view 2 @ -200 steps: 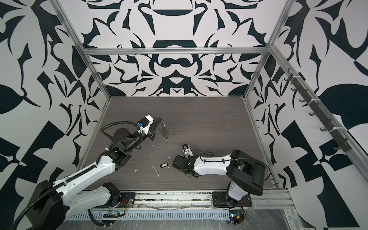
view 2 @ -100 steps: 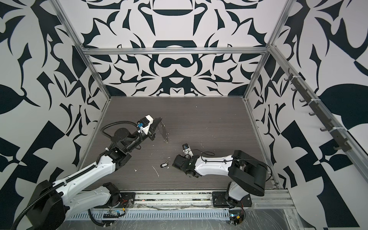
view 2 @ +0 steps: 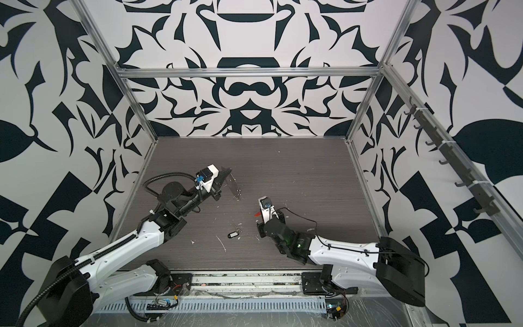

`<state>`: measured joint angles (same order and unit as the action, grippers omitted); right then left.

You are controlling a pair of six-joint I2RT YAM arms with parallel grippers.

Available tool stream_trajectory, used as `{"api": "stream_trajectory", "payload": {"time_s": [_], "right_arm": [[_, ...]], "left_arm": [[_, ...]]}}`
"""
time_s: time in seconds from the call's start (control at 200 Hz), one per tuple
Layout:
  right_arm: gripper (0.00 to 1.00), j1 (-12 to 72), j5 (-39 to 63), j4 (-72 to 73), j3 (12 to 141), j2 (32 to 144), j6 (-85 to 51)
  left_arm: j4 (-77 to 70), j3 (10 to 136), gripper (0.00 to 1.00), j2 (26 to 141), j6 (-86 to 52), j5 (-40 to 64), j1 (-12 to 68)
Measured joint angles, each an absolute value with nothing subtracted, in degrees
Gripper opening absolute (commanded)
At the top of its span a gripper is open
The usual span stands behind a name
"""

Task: Attach keys to a key ring
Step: Pick up the key from the center of the table, then insert the key into the keyring.

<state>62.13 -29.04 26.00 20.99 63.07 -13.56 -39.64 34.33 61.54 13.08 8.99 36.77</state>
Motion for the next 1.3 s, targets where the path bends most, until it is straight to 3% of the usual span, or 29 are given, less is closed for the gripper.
{"api": "stream_trajectory", "payload": {"time_s": [0.275,0.48,0.845,1.3], "right_arm": [[0.00,52.93,-10.22,56.38,13.54,62.17,0.43],[0.00,52.25,-4.43,71.55,8.51,62.02,1.13],[0.00,52.25,-0.25,77.52,6.11,56.23,-4.75],[0.00,52.25,0.23,74.96,8.80,54.54,-8.75]], "left_arm": [[-40.16,34.33,0.00,61.69,13.06,18.06,36.77],[-42.13,34.30,0.00,62.61,13.04,23.42,36.77],[-45.47,34.02,0.00,64.10,12.80,27.53,36.77],[-48.84,32.21,0.00,64.14,11.33,30.83,36.97]]}}
